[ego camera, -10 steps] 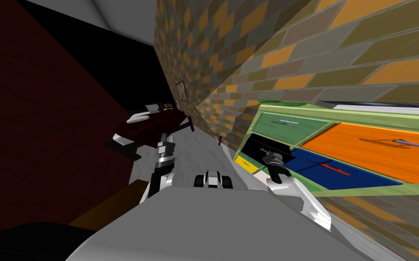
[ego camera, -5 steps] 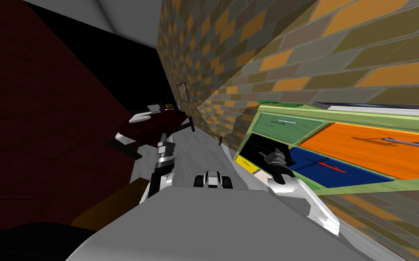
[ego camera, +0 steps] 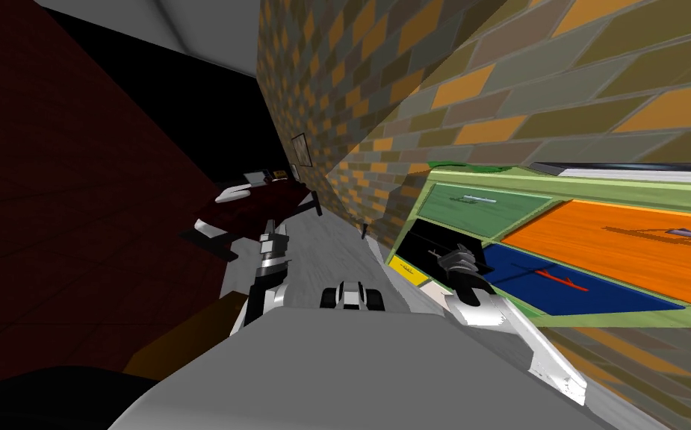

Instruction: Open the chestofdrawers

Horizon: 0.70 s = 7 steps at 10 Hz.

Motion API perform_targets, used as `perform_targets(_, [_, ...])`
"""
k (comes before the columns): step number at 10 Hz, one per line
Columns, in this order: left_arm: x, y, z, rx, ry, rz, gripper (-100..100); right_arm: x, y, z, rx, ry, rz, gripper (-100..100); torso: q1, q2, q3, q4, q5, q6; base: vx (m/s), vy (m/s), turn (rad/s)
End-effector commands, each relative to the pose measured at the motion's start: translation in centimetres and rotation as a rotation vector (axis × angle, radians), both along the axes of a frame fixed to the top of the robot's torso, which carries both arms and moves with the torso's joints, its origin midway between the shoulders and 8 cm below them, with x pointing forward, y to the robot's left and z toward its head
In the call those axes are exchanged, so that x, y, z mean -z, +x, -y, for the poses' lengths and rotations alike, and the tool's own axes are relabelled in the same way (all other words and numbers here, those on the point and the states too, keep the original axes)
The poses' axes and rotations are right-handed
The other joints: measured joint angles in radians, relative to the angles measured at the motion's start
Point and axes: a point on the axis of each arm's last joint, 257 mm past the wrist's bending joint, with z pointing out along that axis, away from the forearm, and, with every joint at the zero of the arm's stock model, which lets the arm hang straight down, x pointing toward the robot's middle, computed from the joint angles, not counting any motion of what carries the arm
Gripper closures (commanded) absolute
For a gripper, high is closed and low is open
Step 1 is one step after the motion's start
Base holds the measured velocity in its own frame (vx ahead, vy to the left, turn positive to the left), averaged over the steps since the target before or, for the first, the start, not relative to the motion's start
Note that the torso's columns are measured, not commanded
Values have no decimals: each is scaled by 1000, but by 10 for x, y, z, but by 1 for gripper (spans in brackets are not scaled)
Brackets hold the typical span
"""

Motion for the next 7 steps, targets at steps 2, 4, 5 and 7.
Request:
perform_targets(2, [0,0,0,0,0,0,0,-1,-4,-3,6,6,-13,0,2,1,1,0,0,0,7,-9,12])
perform_targets(4, [0,0,0,0,0,0,0,5,-6,-3,9,12,-25,0,-2,-2,0,-2,-3,0,0,0,0])
perform_targets(5, [0,0,0,0,0,0,0,7,-7,-3,10,15,-29,0,-4,-3,-1,-3,-4,0,0,0,0])
perform_targets(7, [0,0,0,0,0,0,0,10,-8,-4,11,18,-35,0,-5,-5,-2,-4,-6,0,0,0,0])
